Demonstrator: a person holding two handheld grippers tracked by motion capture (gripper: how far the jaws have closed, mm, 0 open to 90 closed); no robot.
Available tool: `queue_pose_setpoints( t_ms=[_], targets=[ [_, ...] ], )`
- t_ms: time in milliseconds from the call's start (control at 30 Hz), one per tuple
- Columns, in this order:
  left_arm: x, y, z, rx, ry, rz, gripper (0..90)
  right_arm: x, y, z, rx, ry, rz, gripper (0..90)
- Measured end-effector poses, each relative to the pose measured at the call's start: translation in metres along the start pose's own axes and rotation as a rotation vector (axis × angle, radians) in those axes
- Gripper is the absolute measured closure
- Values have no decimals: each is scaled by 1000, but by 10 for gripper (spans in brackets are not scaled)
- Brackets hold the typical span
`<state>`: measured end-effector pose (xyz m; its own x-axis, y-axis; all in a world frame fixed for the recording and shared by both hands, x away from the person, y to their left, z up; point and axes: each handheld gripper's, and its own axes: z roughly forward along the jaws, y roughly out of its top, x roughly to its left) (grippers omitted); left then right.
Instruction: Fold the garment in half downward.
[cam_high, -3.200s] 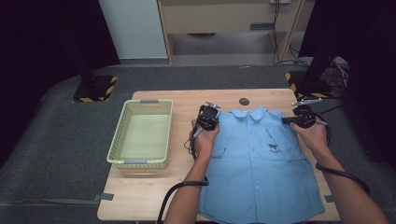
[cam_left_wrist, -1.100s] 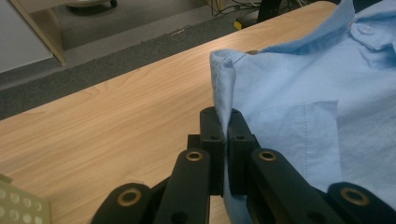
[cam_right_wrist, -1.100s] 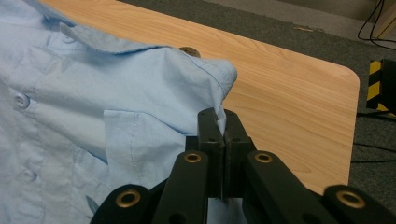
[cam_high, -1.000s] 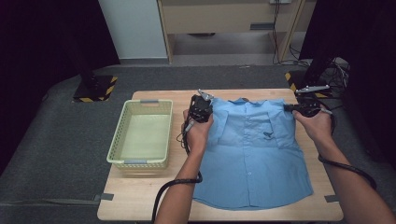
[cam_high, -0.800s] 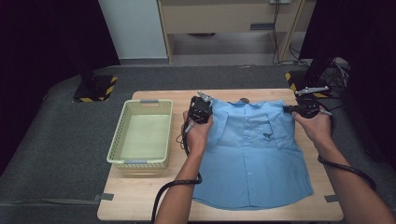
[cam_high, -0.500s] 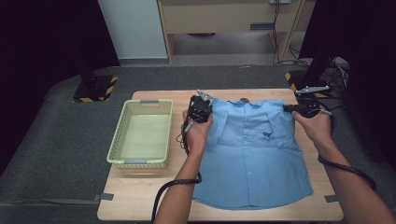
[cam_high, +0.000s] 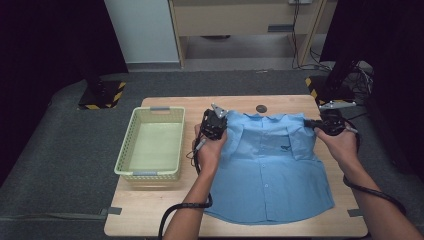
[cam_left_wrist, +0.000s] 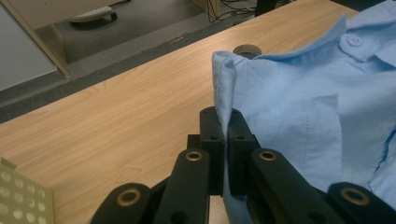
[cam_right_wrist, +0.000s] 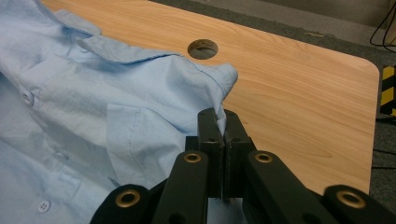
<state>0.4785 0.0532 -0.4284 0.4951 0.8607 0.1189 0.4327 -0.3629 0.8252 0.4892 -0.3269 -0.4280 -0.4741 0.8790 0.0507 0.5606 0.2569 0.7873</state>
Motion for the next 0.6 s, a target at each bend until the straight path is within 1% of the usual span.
queue_pose_setpoints(
  t_ms=[133,300,333,433,500,533,567,600],
  targets=[
    [-4,-7,-3,-1,-1,-1,889,3,-6,-5,-12,9,0,894],
    [-8,-12,-8,-8,-1,5,888,6,-12,-11,-18,18,-7,895],
    [-13,-17,-12,-8,0,15,887,8,-16,-14,-19,21,-14,894],
    [-20,-24,-16,-1,1,31,885,13,-22,-17,-13,24,-30,894],
    [-23,-29,-18,7,5,45,885,16,-28,-18,-7,24,-39,894],
    [-26,-33,-20,13,6,48,885,18,-32,-17,-5,25,-42,894],
    [-26,-33,-20,13,6,48,886,18,-32,-17,-5,25,-42,894],
    [-27,-37,-22,16,7,52,886,22,-38,-18,-4,28,-47,894]
  ],
)
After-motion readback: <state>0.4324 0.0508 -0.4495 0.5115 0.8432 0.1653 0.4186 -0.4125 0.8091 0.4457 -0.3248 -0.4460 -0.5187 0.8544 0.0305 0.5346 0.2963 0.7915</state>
